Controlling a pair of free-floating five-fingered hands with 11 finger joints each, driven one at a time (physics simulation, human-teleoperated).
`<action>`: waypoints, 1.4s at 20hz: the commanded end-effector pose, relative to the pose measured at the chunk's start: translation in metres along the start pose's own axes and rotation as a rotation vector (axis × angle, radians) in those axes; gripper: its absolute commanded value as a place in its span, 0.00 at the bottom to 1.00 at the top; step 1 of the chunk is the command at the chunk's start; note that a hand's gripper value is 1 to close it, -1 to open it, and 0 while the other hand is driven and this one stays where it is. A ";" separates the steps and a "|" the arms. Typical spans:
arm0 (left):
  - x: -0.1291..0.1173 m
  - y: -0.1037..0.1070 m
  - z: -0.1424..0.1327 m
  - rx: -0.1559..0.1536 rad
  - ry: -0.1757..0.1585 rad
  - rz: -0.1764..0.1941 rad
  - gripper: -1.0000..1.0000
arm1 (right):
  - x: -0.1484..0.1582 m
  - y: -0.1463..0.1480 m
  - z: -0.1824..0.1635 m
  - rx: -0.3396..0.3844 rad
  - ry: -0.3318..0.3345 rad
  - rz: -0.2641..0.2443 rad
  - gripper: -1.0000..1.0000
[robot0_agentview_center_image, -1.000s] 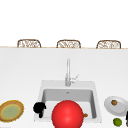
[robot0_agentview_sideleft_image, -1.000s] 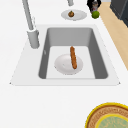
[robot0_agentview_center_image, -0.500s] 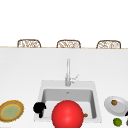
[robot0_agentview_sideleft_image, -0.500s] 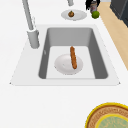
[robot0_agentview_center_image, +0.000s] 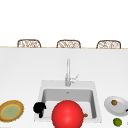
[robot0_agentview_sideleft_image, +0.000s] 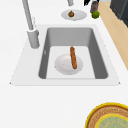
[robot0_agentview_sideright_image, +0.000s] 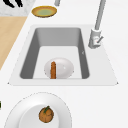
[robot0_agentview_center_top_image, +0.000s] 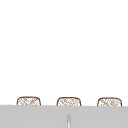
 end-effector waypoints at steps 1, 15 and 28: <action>0.000 0.000 0.000 0.000 0.000 0.000 0.50 | 0.000 -0.023 0.008 0.011 -0.020 -0.040 0.00; 0.000 0.000 0.000 0.000 0.000 0.000 0.50 | 0.074 -0.090 0.015 0.098 0.022 -0.003 0.00; 0.000 0.000 0.000 0.000 0.000 0.000 0.50 | 0.147 -0.117 0.004 0.055 0.077 -0.015 0.00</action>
